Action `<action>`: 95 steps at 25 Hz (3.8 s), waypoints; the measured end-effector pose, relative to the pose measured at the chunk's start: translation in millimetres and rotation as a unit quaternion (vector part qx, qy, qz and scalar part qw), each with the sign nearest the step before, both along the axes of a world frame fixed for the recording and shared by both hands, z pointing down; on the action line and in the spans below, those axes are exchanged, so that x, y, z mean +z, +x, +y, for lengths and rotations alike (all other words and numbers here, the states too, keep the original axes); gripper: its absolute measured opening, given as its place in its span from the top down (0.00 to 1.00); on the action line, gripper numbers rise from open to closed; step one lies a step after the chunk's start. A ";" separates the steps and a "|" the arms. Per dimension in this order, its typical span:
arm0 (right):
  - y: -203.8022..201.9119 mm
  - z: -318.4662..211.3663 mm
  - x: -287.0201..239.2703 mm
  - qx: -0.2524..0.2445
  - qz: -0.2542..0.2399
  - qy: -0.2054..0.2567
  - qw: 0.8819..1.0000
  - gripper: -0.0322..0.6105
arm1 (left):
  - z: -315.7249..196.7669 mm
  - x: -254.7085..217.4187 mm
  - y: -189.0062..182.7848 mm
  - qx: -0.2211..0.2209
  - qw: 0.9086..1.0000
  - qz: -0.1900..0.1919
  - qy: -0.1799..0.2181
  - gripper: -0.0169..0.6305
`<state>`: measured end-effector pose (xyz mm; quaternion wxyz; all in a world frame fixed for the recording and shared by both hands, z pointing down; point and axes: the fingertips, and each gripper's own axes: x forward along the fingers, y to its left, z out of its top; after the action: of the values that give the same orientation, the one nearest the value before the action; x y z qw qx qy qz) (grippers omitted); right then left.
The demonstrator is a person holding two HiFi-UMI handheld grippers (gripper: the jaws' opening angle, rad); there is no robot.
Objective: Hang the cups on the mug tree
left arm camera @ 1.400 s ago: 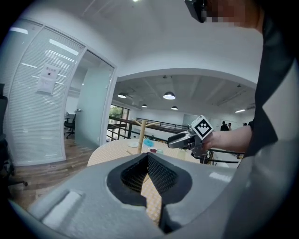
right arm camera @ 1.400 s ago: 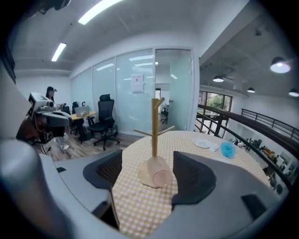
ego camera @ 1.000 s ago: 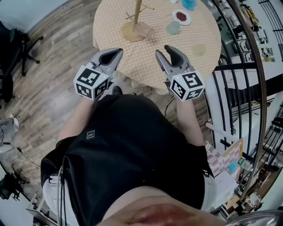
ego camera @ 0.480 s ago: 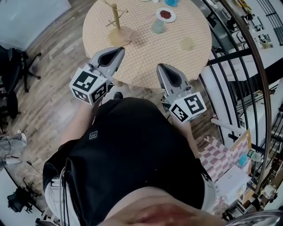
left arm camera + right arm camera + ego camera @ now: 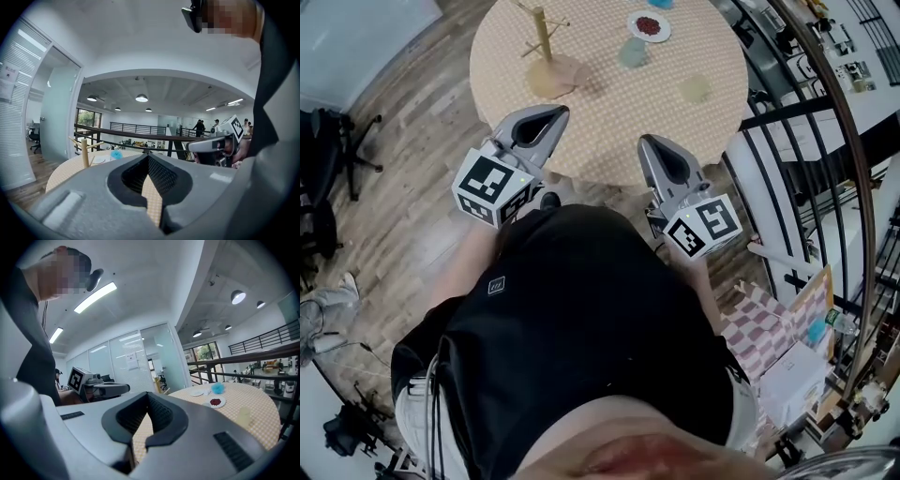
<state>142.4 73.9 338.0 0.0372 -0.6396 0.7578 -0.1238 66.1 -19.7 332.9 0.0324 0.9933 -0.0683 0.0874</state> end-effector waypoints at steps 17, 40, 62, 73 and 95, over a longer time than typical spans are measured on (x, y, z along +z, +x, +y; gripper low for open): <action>-3.9 -56.7 35.4 0.003 0.021 -0.088 0.996 0.89 | -42.5 24.0 -14.3 0.013 1.000 -0.010 0.002 0.96; 208.2 -60.7 102.2 -0.164 0.168 -0.212 0.949 0.67 | 5.6 32.5 104.2 -0.162 0.987 -0.006 -0.015 0.96; 321.5 -89.3 236.0 -0.282 0.394 -0.368 0.794 0.44 | 13.9 66.0 116.9 -0.238 0.969 -0.031 -0.051 0.96; 327.5 -82.6 292.9 -0.371 0.452 -0.425 0.691 0.43 | 9.8 96.4 116.0 -0.262 0.963 -0.032 -0.058 0.96; 306.8 -78.1 260.0 -0.346 0.432 -0.442 0.706 0.43 | 0.9 79.3 96.9 -0.238 0.968 -0.049 -0.058 0.96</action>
<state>449.1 -4.1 598.0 -0.6269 -0.2594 0.7173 -0.1588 162.9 -18.9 412.3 0.1069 0.9391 -0.2995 0.1300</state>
